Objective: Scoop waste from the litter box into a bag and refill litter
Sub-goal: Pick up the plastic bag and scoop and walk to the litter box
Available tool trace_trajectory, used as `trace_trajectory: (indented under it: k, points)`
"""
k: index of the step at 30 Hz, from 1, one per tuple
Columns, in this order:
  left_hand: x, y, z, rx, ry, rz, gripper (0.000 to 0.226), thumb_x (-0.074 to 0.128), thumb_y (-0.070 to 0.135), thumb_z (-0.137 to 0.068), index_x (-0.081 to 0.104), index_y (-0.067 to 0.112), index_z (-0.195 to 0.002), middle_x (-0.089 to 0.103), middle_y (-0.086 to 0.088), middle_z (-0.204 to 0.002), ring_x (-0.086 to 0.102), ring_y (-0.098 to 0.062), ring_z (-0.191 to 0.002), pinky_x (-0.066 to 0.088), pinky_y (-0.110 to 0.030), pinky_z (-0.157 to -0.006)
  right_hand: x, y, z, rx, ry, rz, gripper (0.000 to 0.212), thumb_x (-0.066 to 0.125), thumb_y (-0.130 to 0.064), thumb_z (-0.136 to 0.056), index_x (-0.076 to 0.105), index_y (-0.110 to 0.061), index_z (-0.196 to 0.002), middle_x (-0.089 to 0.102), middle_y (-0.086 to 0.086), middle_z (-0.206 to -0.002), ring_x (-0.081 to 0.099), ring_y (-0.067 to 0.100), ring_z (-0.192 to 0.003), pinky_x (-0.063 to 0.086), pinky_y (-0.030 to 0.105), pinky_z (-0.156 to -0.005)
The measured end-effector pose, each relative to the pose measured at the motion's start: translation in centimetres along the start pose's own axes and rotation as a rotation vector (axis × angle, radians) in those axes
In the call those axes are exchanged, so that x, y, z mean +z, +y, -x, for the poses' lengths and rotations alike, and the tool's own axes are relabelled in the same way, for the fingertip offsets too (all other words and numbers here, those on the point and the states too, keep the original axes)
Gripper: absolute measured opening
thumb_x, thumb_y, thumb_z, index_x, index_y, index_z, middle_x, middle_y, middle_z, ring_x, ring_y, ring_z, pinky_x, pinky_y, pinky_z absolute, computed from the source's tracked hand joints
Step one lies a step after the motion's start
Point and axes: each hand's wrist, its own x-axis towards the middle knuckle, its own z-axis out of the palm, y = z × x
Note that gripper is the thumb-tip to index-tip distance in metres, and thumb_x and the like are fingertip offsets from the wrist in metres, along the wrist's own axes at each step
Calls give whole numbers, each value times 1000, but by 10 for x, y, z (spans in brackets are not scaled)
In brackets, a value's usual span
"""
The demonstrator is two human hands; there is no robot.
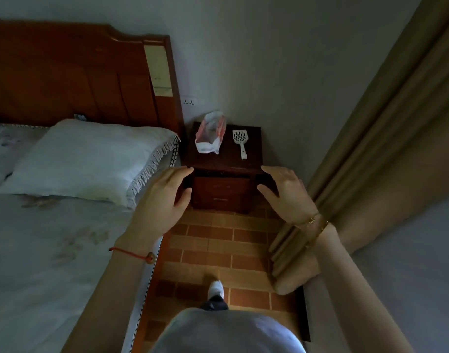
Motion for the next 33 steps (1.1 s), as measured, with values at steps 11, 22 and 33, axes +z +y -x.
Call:
trace_trajectory:
  k: [11, 22, 33]
  points:
    - [22, -67, -136, 13, -68, 56, 49, 42, 34, -94, 51, 14, -138, 56, -2, -138, 48, -20, -130, 41, -42, -109, 30, 19, -135, 60, 10, -65, 48, 56, -31, -94, 46, -12, -137, 53, 7, -135, 43, 23, -128, 36, 39, -109]
    - [62, -112, -223, -32, -96, 54, 44, 60, 15, -93, 54, 10, -136, 56, -9, -137, 50, -26, -128, 36, -32, -109, 64, 63, -238, 60, -6, -103, 46, 60, -27, -92, 51, -9, -133, 56, 10, -128, 48, 26, -122, 36, 35, -104]
    - [115, -131, -349, -137, -110, 62, 39, 60, 14, -93, 58, 11, -132, 62, -7, -129, 55, -26, -120, 42, -33, -100, 84, 133, -393, -5, -137, -118, 46, 56, -31, -93, 50, -10, -133, 55, 9, -130, 46, 24, -122, 38, 34, -104]
